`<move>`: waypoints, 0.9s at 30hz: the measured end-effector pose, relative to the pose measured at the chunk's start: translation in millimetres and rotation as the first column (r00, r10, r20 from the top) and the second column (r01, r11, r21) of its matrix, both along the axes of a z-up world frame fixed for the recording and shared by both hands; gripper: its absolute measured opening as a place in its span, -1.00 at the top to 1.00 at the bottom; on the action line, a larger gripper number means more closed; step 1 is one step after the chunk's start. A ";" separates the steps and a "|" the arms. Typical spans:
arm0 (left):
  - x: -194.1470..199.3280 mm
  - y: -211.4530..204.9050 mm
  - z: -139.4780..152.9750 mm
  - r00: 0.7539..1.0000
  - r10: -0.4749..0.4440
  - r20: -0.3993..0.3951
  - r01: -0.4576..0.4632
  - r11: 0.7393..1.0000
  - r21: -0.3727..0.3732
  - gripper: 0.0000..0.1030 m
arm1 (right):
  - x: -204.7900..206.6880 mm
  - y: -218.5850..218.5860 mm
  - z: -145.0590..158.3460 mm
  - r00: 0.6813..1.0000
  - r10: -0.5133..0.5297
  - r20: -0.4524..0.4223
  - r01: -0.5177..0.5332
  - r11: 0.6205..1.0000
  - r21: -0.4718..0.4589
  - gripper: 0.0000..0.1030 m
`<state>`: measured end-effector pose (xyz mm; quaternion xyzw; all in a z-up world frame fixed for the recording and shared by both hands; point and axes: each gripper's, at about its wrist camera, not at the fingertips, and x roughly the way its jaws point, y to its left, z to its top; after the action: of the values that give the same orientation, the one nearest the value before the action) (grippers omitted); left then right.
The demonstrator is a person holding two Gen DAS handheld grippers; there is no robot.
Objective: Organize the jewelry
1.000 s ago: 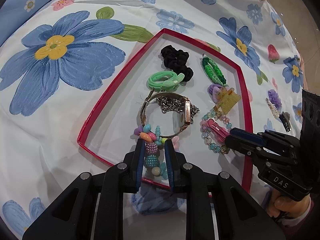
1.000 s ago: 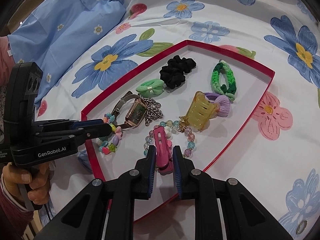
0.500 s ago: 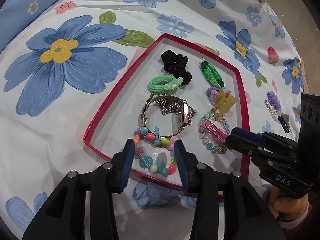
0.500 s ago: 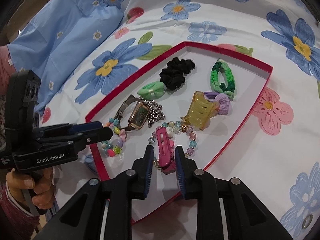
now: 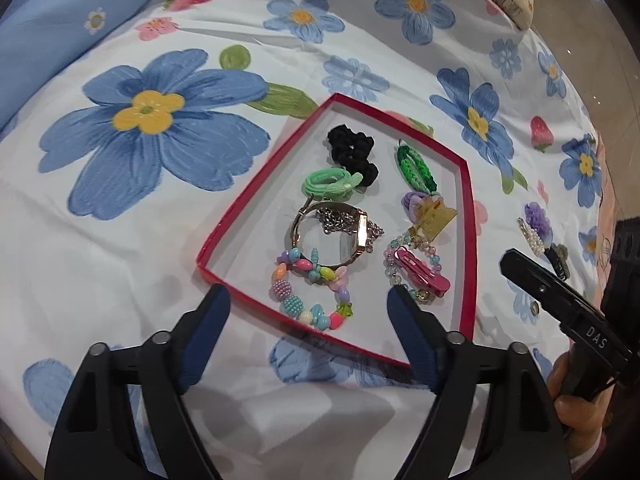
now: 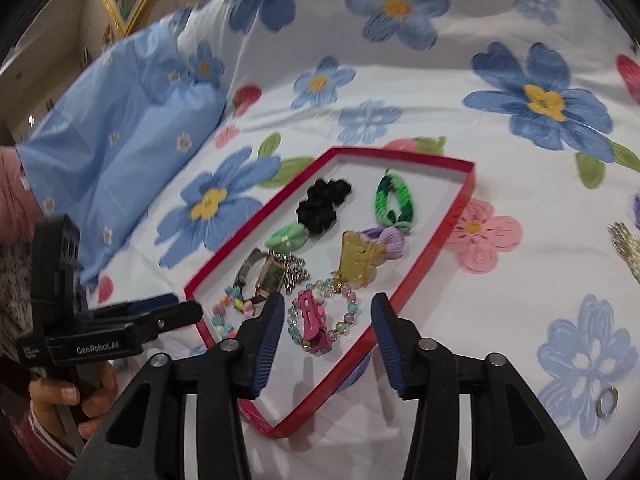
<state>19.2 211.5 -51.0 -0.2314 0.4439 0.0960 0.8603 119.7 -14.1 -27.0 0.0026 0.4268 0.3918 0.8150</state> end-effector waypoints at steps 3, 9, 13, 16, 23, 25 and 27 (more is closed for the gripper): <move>-5.6 -2.6 3.0 1.000 0.006 0.016 -0.006 1.000 -0.008 -0.60 | -2.3 -10.6 2.2 1.000 -0.030 -0.002 0.030 0.999 0.027 -0.05; -22.0 -10.5 8.9 0.997 0.029 0.076 -0.026 0.999 -0.039 -0.60 | -8.5 -26.9 0.3 0.997 -0.072 -0.023 0.074 0.993 0.089 -0.22; -37.2 -14.0 10.8 0.993 0.074 0.090 -0.070 0.996 -0.047 -0.65 | -20.8 -38.4 3.7 0.996 -0.085 -0.019 0.087 0.983 0.161 -0.42; -52.0 -21.0 17.8 0.989 0.095 0.111 -0.096 0.995 0.008 -0.65 | -33.0 -44.0 5.6 0.996 -0.090 -0.006 0.089 0.979 0.185 -0.52; -78.8 -45.3 41.9 0.980 0.107 0.165 -0.145 0.960 0.240 -0.86 | -67.5 -51.9 14.7 0.987 -0.105 0.122 0.086 0.985 0.149 -0.60; -83.8 -54.0 48.6 0.981 0.097 0.170 -0.145 0.944 0.297 -0.87 | -77.7 -53.0 19.3 0.981 -0.109 0.163 0.089 0.988 0.129 -0.65; -88.4 -59.9 54.7 0.981 0.081 0.176 -0.136 0.934 0.331 -0.94 | -86.8 -55.0 26.3 0.975 -0.105 0.197 0.082 0.989 0.120 -0.66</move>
<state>-69.1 151.6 3.7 -0.1097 0.3367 0.2001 0.9135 32.9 -69.1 -0.7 0.0282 0.3186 0.3746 0.8703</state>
